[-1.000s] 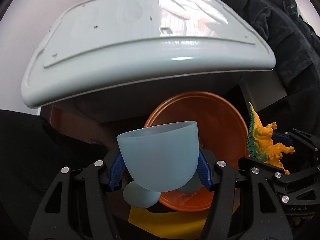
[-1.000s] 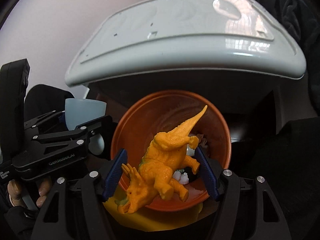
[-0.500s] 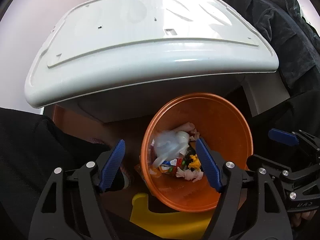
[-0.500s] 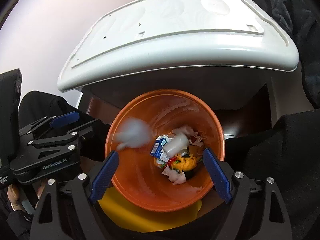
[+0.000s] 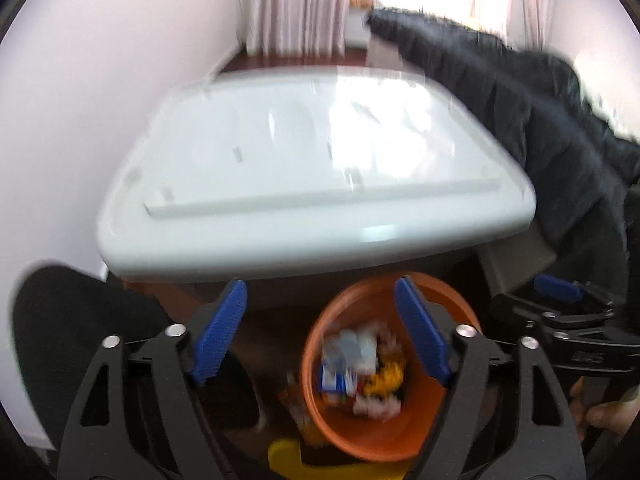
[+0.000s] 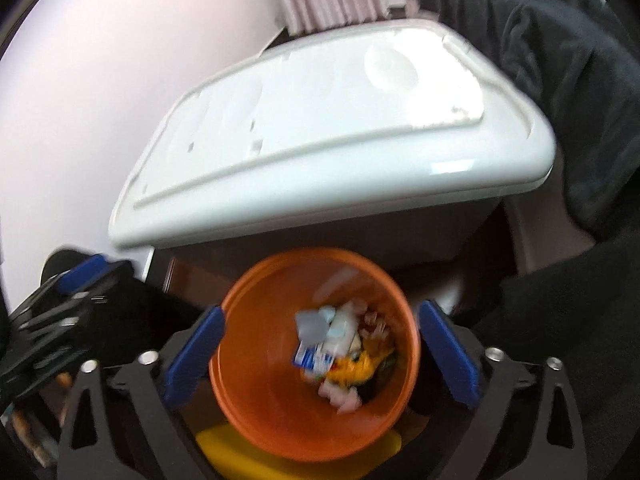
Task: Collect trash
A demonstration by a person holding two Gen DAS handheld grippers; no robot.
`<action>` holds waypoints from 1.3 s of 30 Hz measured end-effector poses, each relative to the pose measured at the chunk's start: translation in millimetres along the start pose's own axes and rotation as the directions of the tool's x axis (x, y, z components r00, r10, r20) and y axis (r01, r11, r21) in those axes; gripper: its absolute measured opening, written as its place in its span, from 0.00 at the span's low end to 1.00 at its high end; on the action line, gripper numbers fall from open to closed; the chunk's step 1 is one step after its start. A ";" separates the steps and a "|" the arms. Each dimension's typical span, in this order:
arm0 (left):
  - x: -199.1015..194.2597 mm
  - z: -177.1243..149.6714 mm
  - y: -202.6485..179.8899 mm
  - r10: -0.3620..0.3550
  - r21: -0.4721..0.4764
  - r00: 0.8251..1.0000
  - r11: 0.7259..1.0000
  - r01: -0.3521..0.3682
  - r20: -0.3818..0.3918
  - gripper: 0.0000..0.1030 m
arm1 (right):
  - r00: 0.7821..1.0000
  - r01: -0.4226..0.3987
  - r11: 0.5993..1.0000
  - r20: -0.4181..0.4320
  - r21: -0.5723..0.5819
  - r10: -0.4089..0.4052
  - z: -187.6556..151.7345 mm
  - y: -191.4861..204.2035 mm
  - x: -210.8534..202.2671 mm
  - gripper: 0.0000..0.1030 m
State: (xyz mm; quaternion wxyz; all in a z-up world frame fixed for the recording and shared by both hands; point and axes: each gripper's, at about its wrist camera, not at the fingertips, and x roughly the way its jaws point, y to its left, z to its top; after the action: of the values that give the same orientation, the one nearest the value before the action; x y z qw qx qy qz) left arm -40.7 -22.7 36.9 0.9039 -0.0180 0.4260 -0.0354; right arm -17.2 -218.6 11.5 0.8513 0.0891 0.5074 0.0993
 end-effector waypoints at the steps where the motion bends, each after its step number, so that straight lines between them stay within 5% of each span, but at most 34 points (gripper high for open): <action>1: -7.4 5.2 2.4 0.011 -0.004 0.999 1.000 -0.010 0.040 0.85 | 1.000 0.014 1.000 0.021 -0.005 -0.014 6.1 3.7 -1.9 0.95; 6: -36.1 31.1 18.9 0.019 -0.062 0.981 0.998 -0.007 0.191 0.89 | 0.991 0.053 0.998 0.121 -0.037 -0.048 32.5 20.2 -6.3 0.95; 9: -36.1 45.2 26.7 0.035 -0.096 0.976 0.995 -0.014 0.214 0.89 | 0.985 0.060 0.998 0.164 -0.023 -0.056 46.8 24.0 -8.4 0.95; 39: 6.0 43.9 28.5 0.084 -0.067 0.989 0.995 -0.077 0.125 0.89 | 0.976 0.116 0.991 0.191 -0.062 -0.103 57.4 41.3 -0.7 0.95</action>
State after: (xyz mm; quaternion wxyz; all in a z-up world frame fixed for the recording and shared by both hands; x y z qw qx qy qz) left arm -1.6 5.3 58.4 0.9289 -0.0311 0.3687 0.0156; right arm 29.8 -181.9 49.4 0.9021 0.0390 0.4254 0.0617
